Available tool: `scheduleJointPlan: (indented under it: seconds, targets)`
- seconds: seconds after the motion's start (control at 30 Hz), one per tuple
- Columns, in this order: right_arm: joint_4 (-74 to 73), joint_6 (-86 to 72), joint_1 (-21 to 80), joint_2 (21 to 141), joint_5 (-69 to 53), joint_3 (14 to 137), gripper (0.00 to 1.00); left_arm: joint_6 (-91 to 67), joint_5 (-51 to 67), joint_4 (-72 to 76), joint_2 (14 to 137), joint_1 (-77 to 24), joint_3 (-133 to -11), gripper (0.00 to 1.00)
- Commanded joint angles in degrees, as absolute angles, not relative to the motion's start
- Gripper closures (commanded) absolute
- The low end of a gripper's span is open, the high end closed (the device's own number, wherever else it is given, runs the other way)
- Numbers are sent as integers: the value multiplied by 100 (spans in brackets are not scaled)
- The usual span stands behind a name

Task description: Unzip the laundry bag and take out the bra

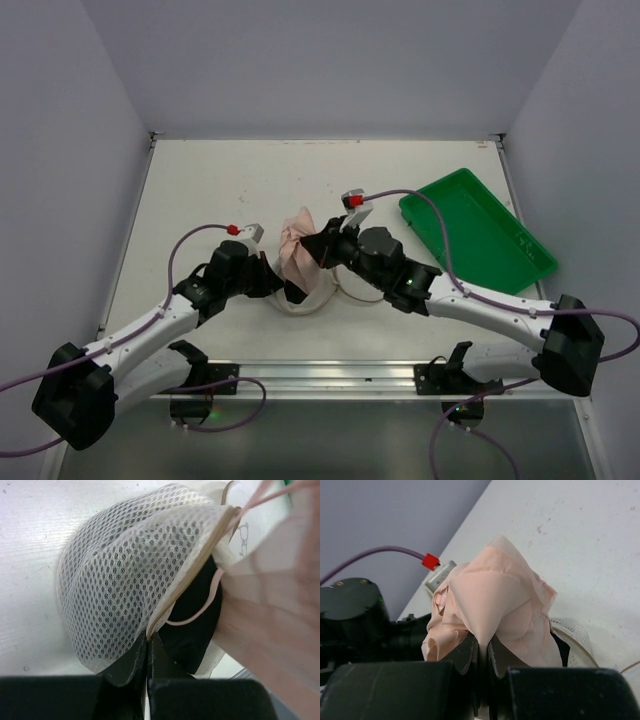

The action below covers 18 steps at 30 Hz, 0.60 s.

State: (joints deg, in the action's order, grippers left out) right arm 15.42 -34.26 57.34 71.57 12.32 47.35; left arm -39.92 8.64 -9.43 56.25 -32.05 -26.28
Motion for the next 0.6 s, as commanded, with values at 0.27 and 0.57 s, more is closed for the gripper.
scheduleJointPlan:
  seconds: [0.27,0.57]
  targets:
    - [651,-2603,4837,5785,1204,5677,100,-4078,756,-774,5599,-3217,-2549,100]
    - [-386,-2093,3718,5098,773,6590,100,-4034,835,-703,5766,-3208,-2637,100]
